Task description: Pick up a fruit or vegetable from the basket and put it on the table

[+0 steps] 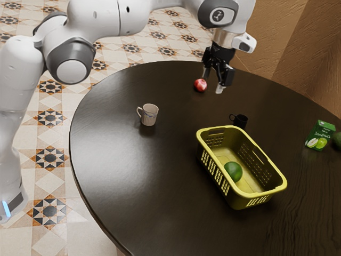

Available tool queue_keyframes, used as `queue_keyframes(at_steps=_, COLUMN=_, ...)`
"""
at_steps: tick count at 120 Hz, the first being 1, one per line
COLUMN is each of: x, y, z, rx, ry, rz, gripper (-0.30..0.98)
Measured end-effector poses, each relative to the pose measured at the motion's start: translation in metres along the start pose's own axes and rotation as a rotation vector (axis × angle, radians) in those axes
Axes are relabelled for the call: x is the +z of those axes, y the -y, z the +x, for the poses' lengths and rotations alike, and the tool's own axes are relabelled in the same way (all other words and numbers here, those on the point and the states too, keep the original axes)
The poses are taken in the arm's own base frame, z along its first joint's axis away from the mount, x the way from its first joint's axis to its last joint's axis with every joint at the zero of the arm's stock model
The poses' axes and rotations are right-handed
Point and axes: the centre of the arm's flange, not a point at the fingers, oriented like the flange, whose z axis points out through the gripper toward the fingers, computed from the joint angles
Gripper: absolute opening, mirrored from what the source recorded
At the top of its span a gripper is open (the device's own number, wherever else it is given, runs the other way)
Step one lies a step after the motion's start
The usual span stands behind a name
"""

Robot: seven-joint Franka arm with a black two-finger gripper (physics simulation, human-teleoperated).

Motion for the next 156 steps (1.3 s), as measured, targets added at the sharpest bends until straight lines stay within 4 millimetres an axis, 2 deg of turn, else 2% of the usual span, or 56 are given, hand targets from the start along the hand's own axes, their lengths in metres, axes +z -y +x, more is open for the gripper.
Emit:
queue_keyframes(at_steps=33, x=-0.004, y=-0.003, z=-0.003, rx=0.012, ry=0.002, rz=-0.006, gripper=0.69)
queue_keyframes(at_steps=36, x=-0.010, y=-0.019, z=-0.007, rx=0.031, ry=-0.004, rz=-0.020, gripper=0.69)
queue_keyframes(at_steps=46, x=-0.006, y=-0.101, z=-0.017, rx=0.130, ry=0.004, rz=-0.062, gripper=0.68)
queue_keyframes(at_steps=53, x=-0.001, y=-0.132, z=-0.020, rx=0.151, ry=0.005, rz=-0.077, gripper=0.68)
queue_keyframes(at_steps=66, x=0.002, y=-0.150, z=-0.021, rx=0.115, ry=-0.008, rz=-0.089, gripper=0.69)
queue_keyframes(at_steps=79, x=0.018, y=-0.157, z=-0.013, rx=0.054, ry=-0.006, rz=-0.085, gripper=0.69)
queue_keyframes(at_steps=84, x=0.024, y=-0.165, z=-0.012, rx=0.042, ry=-0.008, rz=-0.083, gripper=0.69)
queue_keyframes(at_steps=92, x=0.040, y=-0.187, z=-0.008, rx=0.033, ry=-0.016, rz=-0.079, gripper=0.69)
queue_keyframes(at_steps=105, x=0.080, y=-0.209, z=0.018, rx=0.004, ry=-0.024, rz=-0.098, gripper=0.69)
queue_keyframes(at_steps=112, x=0.093, y=-0.213, z=0.027, rx=-0.017, ry=-0.027, rz=-0.107, gripper=0.69)
queue_keyframes(at_steps=122, x=0.103, y=-0.203, z=0.038, rx=-0.061, ry=-0.032, rz=-0.114, gripper=0.69)
queue_keyframes(at_steps=135, x=0.112, y=-0.199, z=0.044, rx=-0.099, ry=-0.031, rz=-0.111, gripper=0.69)
queue_keyframes(at_steps=156, x=0.146, y=-0.202, z=0.051, rx=-0.139, ry=0.002, rz=-0.094, gripper=0.69)
